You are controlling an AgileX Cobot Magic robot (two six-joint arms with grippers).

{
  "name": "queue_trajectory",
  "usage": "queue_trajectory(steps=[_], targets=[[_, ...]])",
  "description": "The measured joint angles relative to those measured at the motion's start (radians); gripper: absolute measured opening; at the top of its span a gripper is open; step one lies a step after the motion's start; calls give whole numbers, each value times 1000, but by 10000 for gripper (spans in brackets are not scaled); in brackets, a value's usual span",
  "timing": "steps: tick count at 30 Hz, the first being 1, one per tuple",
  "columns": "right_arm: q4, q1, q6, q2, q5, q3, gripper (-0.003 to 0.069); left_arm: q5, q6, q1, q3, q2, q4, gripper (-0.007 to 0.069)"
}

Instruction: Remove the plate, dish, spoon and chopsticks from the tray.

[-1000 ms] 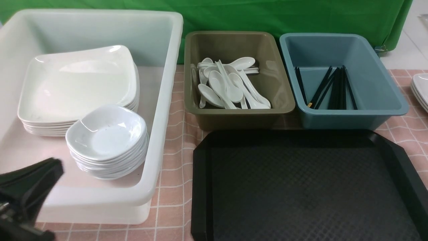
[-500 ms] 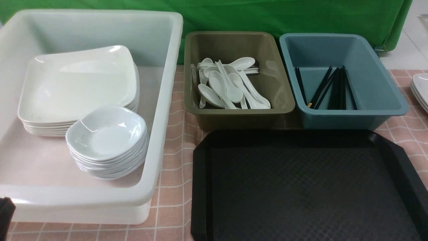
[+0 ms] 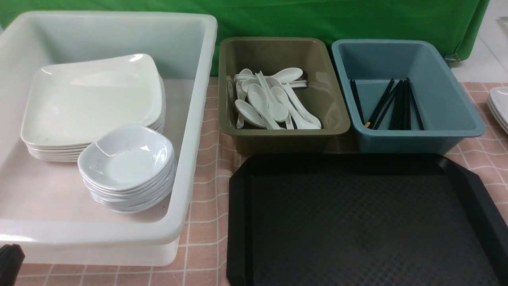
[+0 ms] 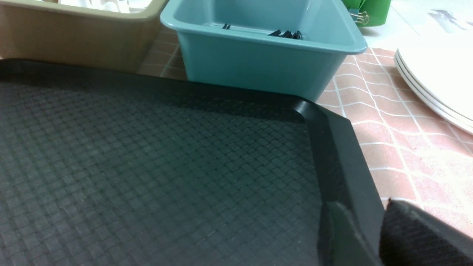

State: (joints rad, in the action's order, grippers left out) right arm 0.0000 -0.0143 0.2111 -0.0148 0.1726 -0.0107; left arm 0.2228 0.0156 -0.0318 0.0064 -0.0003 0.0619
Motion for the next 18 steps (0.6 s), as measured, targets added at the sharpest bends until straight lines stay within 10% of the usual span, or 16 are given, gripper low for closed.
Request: queue_trajectory(steps=[18], targets=[[0, 0, 0, 0, 0, 0, 239, 0, 1, 0, 0, 0, -11, 0]])
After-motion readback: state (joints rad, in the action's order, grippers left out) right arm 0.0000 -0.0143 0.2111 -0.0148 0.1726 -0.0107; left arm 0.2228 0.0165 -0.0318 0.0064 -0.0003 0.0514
